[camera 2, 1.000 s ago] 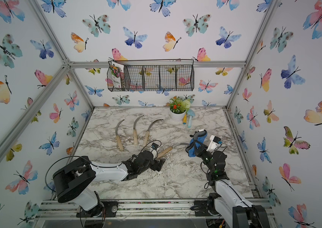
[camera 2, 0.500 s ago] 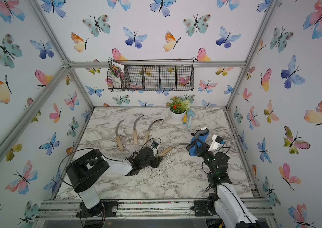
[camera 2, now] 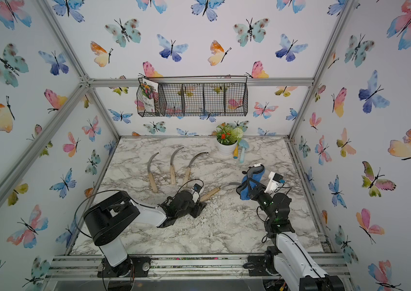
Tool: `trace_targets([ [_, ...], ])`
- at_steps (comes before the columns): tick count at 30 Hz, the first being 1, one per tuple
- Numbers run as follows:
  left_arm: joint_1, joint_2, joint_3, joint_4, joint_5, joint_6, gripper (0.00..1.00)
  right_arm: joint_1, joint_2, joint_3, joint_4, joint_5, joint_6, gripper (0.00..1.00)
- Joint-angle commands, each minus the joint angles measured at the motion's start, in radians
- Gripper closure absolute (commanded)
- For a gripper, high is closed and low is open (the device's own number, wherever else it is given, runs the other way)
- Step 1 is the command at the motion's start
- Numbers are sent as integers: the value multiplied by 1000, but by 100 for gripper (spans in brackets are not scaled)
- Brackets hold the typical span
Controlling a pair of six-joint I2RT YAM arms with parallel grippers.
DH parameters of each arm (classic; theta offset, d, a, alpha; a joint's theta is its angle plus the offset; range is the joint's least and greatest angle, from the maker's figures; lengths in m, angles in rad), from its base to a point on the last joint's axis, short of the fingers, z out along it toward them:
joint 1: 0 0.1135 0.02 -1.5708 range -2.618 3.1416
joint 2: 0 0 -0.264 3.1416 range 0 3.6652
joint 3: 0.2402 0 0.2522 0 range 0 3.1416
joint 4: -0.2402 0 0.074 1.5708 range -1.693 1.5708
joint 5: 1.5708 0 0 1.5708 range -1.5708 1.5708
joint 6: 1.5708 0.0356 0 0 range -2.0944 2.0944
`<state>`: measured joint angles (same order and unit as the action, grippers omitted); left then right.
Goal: Wipe small sickles with rags
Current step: Pick up the small sickle from the center of the board.
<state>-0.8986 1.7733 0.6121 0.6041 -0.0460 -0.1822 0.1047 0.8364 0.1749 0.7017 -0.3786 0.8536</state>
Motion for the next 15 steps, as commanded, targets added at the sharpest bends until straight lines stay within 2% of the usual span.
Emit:
trace_targets([
  [1,-5,29,24,-31,36,15,55,4,-17,-6,40,-13,7,98],
  [10,-7,39,18,-20,28,20,67,4,7,0,52,-18,9,98],
  [15,-9,57,23,-25,12,21,58,4,18,-1,62,-23,9,98],
])
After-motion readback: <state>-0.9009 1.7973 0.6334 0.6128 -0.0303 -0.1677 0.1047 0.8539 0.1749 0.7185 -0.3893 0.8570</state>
